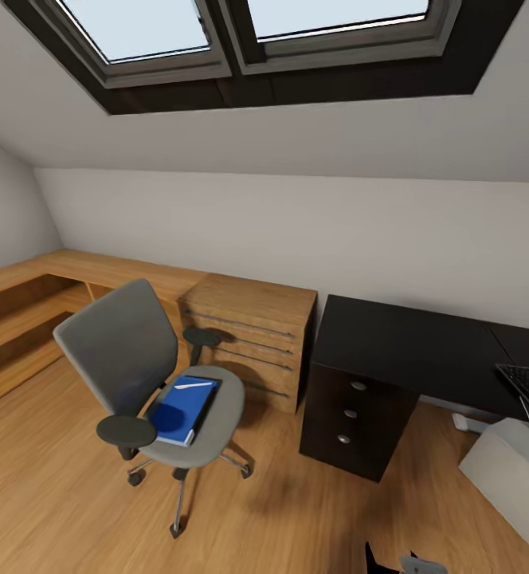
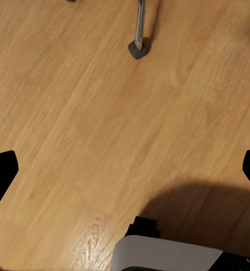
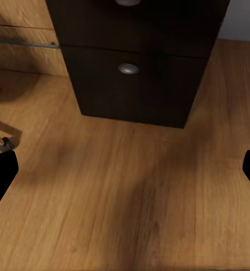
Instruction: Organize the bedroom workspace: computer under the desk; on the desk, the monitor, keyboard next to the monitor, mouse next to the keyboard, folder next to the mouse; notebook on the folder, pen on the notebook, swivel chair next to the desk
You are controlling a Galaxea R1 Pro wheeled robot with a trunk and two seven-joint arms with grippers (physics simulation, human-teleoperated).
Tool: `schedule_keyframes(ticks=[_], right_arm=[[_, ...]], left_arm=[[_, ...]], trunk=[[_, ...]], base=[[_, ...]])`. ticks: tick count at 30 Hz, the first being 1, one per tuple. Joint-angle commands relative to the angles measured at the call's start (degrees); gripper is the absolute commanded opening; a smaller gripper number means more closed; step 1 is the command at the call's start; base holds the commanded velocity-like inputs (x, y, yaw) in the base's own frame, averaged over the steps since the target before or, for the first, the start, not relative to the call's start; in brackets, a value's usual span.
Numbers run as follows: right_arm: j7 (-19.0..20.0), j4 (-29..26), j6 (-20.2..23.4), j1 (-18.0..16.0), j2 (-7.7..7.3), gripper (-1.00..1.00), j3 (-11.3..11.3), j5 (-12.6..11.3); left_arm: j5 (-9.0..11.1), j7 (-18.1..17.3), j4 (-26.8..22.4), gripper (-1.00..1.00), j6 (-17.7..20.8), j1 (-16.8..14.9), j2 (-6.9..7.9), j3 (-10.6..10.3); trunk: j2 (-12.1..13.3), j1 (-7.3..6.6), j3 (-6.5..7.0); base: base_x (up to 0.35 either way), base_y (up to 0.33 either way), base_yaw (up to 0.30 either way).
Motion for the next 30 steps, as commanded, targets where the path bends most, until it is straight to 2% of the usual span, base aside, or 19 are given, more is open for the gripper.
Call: schedule_keyframes(ticks=[1, 11, 16, 20, 30], right_arm=[[0.29, 0.07, -0.18, -0.06, -0.01, 1.00, -0.34, -0.08], [0.36, 0.13, -0.17, -0.06, -0.05, 1.00, -0.34, -0.08], [0.32, 0.16, -0.18, -0.06, -0.11, 1.00, -0.34, 1.06], [0.28, 0.18, -0.11, -0.06, -0.14, 1.00, -0.34, 2.79], [0.20, 0.25, -0.13, -0.06, -0.14, 1.00, -0.34, 3.09]], left_arm=[[0.58, 0.22, 0.02, 1.00, -0.22, -0.03, 0.01, -0.50], [0.52, 0.22, 0.02, 1.00, -0.28, -0.03, -0.02, -0.56], [0.51, 0.22, 0.02, 1.00, -0.28, -0.03, -0.02, -0.56], [0.58, 0.23, 0.02, 1.00, -0.28, -0.03, -0.02, -0.56], [0.60, 0.24, 0.02, 1.00, -0.28, -0.03, -0.02, -0.56]], trunk=[[-0.04, 0.01, -0.03], [-0.04, 0.01, 0.32], [-0.04, 0.01, 0.60], [-0.04, 0.01, 0.85], [-0.04, 0.01, 1.62]], base=[[0.007, 0.070, -0.278], [0.003, 0.017, -0.280], [0.097, 0.001, -0.277], [0.219, 0.000, -0.272], [0.314, 0.000, -0.212]])
